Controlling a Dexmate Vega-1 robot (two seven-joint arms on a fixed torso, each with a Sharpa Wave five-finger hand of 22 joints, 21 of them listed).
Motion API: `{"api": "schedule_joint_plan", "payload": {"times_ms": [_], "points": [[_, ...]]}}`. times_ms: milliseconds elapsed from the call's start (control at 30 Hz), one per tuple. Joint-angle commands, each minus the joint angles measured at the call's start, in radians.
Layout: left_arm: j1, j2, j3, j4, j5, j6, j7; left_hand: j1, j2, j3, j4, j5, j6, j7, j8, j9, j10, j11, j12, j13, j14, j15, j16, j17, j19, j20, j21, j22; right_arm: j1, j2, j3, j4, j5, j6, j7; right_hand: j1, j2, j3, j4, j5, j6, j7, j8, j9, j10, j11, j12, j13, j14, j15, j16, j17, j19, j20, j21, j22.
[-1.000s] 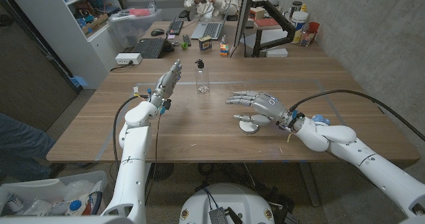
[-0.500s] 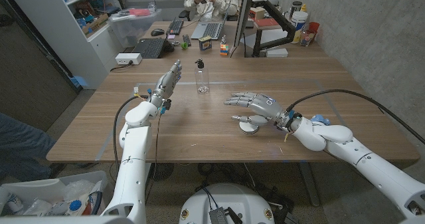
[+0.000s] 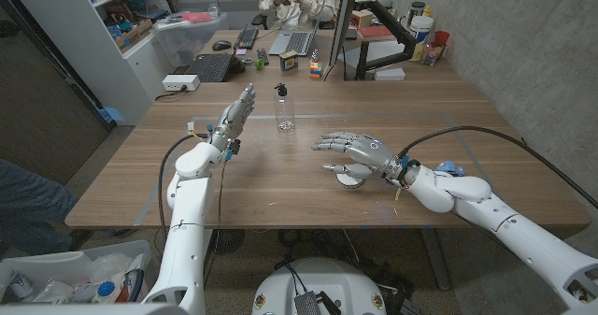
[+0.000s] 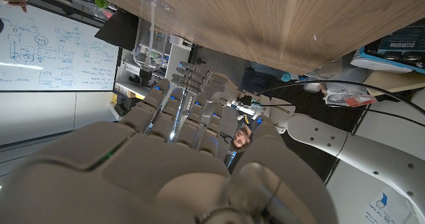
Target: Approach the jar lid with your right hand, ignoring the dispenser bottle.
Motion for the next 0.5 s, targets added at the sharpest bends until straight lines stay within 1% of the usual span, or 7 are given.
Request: {"api": "schedule_joint_plan", "payload": {"times_ms": [33, 233, 367, 500], "points": [[0.003, 0.003, -0.003, -0.004, -0.002, 0.005, -0.008, 0.004, 0.009, -0.006, 0.002, -0.001, 0.004, 0.003, 0.002, 0.005, -0.009, -0.001, 0.002, 0.002, -0.010, 0.001, 0.003, 0.006, -0.006, -0.002, 0.001, 0.003, 0.017, 0.004, -0.029, 0.019, -0.012, -0.003, 0.015, 0.001, 0.009, 0.001, -0.007, 0.003, -0.001, -0.003, 0.001, 0.005, -0.007, 0.002, 0.001, 0.002, 0.003, -0.023, 0.000, 0.003, -0.001, 0.002, 0.000, 0.002], [0.006, 0.002, -0.004, -0.005, -0.004, 0.003, -0.008, 0.004, 0.010, -0.007, 0.002, -0.001, 0.005, 0.002, 0.002, 0.005, -0.007, -0.002, 0.002, 0.002, -0.011, 0.001, 0.003, 0.006, -0.006, -0.002, 0.001, 0.003, 0.025, 0.006, -0.041, 0.030, -0.015, -0.008, 0.018, 0.001, 0.010, 0.001, -0.008, 0.002, 0.002, -0.003, 0.002, 0.005, -0.010, 0.003, 0.000, 0.002, 0.001, -0.026, -0.001, 0.003, -0.005, 0.003, -0.001, 0.002], [0.008, 0.002, -0.003, -0.006, -0.003, 0.003, -0.008, 0.004, 0.010, -0.008, 0.002, -0.002, 0.005, 0.002, 0.002, 0.005, -0.008, -0.002, 0.002, 0.002, -0.010, 0.000, 0.003, 0.006, -0.006, -0.002, 0.002, 0.003, 0.028, 0.008, -0.048, 0.037, -0.014, -0.011, 0.020, 0.001, 0.011, 0.002, -0.008, 0.001, 0.003, -0.003, 0.002, 0.005, -0.012, -0.001, 0.000, 0.002, 0.000, -0.022, -0.001, 0.003, -0.007, 0.004, -0.001, 0.002], [0.009, 0.001, -0.001, -0.007, -0.002, 0.005, -0.008, 0.005, 0.010, -0.008, 0.002, -0.002, 0.005, 0.001, 0.002, 0.005, -0.008, -0.003, 0.002, 0.002, -0.010, 0.001, 0.003, 0.006, -0.006, -0.001, 0.002, 0.003, 0.031, 0.012, -0.054, 0.044, -0.015, -0.016, 0.019, 0.001, 0.011, 0.002, -0.008, 0.000, 0.005, -0.002, 0.003, 0.004, -0.012, 0.001, 0.000, 0.003, 0.000, -0.017, -0.001, 0.003, -0.009, 0.004, -0.001, 0.002]]}}
